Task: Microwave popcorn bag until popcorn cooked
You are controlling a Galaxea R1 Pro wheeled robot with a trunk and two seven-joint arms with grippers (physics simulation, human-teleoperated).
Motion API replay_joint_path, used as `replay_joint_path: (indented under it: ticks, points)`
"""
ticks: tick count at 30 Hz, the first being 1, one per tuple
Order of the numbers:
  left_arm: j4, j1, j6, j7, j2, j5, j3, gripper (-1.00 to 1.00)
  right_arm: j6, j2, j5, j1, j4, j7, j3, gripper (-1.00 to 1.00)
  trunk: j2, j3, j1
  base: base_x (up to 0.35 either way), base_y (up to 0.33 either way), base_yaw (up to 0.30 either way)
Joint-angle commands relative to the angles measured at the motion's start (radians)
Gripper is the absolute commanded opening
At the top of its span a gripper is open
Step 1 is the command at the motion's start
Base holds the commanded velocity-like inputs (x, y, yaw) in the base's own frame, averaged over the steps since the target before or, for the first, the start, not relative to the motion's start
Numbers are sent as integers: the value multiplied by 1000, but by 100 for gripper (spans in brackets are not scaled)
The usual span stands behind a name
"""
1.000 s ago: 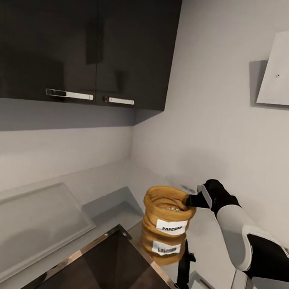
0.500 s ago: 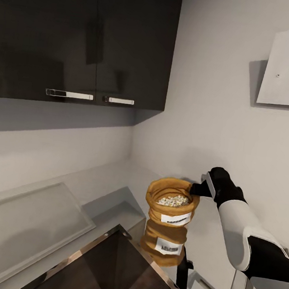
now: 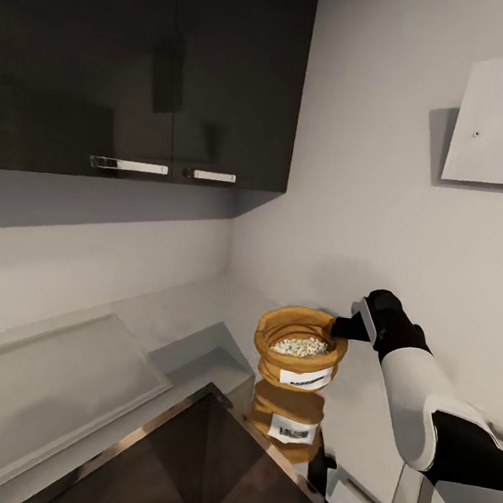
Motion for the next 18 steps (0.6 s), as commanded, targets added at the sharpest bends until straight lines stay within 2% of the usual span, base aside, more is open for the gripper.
replay_joint_path:
  ticks: [1, 8, 11, 18]
  points:
    - [-1, 0, -2, 3, 0, 4, 1, 100, 3, 1, 2, -1, -1, 9, -6, -100, -1, -1, 0, -307, 100, 0]
    - [-1, 0, -2, 3, -2, 4, 2, 100, 3, -1, -58, -1, -1, 7, -8, -100, -1, -1, 0, -314, 140, 0]
    - [-1, 0, -2, 3, -2, 4, 2, 100, 3, -8, -103, -1, -1, 7, -7, -100, -1, -1, 0, -315, 148, 0]
    - [-1, 0, -2, 3, -2, 4, 2, 100, 3, -12, -108, -1, -34, 6, -6, -100, -1, -1, 0, -315, 148, 0]
